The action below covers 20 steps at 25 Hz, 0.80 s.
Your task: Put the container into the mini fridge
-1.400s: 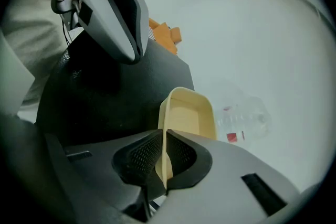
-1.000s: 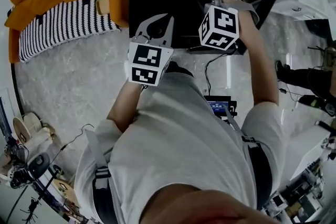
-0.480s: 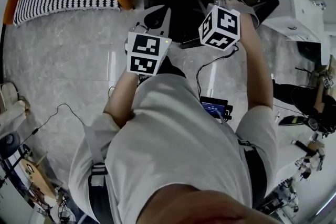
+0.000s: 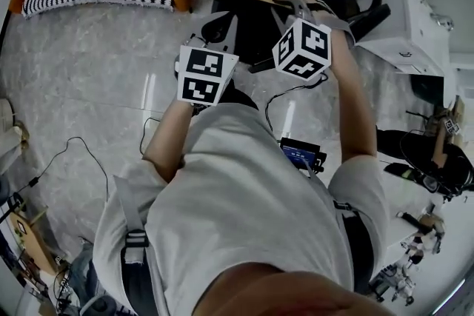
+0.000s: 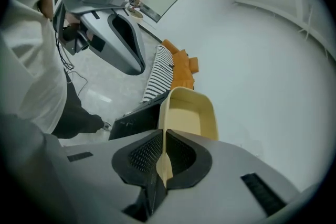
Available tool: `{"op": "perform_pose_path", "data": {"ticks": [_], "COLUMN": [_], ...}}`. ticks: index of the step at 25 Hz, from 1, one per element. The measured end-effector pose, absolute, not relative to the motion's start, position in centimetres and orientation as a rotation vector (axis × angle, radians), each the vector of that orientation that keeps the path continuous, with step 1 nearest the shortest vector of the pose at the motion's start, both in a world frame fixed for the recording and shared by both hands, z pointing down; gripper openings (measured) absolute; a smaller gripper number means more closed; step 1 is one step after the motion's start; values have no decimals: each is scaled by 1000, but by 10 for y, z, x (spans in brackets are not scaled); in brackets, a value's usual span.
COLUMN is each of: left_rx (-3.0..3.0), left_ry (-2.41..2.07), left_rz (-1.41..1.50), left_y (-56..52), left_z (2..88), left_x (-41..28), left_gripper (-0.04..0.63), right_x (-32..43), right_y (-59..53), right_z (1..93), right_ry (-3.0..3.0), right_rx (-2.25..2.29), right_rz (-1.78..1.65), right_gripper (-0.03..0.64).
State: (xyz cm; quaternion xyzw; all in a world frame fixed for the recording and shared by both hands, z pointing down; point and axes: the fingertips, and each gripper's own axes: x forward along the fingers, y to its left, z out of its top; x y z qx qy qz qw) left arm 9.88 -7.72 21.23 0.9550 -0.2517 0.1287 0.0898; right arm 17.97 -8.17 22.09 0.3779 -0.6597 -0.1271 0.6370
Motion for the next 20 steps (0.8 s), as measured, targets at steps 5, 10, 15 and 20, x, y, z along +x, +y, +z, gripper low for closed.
{"op": "perform_pose_path", "data": {"ticks": [5,10,15,20], "left_rx": [2830,2732,2667,2611], "left_ry": [-785,-828,-867,-955], "left_rz": [356,345,318,332], "left_y": [-64,-49,-40,-34], "left_z": [219,245,265,295], "left_x": [88,80,77,71], "left_gripper": [12,12,12,12], "right_x": [169,159,147,129], "right_y": [-63,-40,-26,3], "right_z": [220,230,233,252], "right_ry": [-1523,-1541,-1604,-1669], "right_rx": [882,830,830,769], "right_rz": [-266,-228,-205,-185], "right_gripper": [52,52,52,52]}}
